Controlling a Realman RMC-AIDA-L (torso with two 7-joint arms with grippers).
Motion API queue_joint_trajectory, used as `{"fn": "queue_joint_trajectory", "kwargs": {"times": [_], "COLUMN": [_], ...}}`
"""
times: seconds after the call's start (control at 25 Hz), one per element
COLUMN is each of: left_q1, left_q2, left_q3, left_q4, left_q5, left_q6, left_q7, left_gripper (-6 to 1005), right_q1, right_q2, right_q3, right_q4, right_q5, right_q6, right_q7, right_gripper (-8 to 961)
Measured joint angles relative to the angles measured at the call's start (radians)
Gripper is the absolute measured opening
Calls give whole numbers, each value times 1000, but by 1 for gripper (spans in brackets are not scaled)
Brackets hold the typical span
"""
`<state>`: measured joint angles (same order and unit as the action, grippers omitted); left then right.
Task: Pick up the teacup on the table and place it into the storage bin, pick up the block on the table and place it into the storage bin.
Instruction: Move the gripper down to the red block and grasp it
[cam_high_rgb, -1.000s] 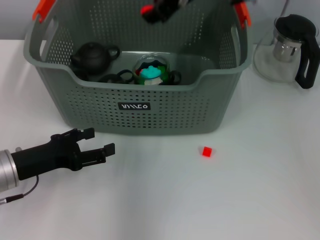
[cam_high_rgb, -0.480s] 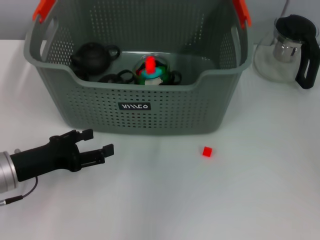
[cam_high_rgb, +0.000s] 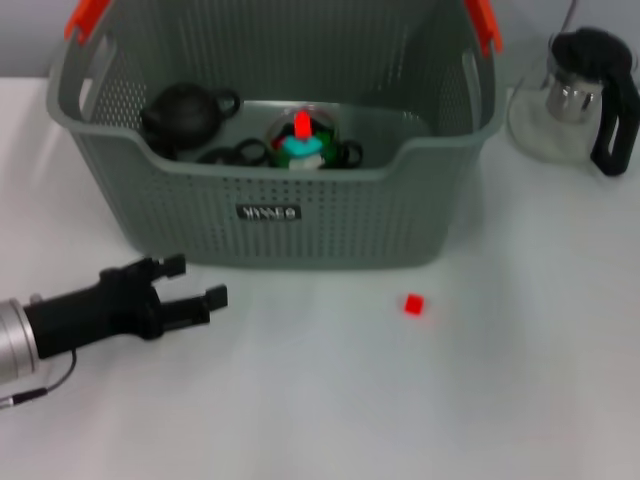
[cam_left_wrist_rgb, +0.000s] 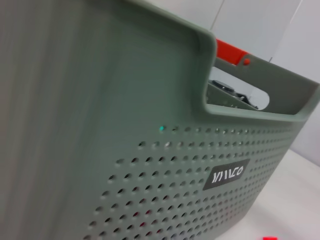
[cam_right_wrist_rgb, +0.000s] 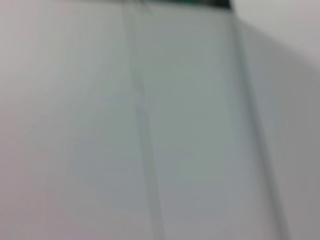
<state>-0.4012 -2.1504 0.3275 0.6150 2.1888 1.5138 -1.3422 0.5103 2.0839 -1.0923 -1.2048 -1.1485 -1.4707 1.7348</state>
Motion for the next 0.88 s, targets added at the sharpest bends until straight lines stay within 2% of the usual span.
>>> {"fn": "queue_joint_trajectory", "kwargs": {"times": [0.08,0.16,0.24,0.36,0.44,0.56,0.72,0.88], "left_q1": [0,-1,-1,0,1,4,8,11], "left_q2": [0,2,4,5,5,7,7,8], "left_q3": [1,0,-2,-4,-5,-7,-7,-8], "left_q4": [0,0,2,6,7,9,10,11], "left_q5": [0,0,0,0,0,0,0,0], "left_q6": [-2,-2,-2,-3,-4,-4,-5,-5], "left_q7": [0,0,-2,-9,-11,-12,-12,-12], "left_gripper": [923,923,923,923,923,923,922,922], "right_q1": [-23,-32,-34,-27,-3,54,153,245], "right_q2": [-11,-24,-37,-43,-36,-28,-20,15], "right_q3": [50,82,103,108,97,47,-92,-222], "right_q4": [34,24,-27,-168,-266,-329,-329,-273], "right_q5": [22,-42,-179,-452,-644,-845,-1081,-1266], "right_q6": [-166,-278,-377,-455,-482,-507,-510,-507], "right_q7": [-9,14,88,252,342,418,490,495], "right_gripper": [944,944,943,943,943,942,914,857]}}
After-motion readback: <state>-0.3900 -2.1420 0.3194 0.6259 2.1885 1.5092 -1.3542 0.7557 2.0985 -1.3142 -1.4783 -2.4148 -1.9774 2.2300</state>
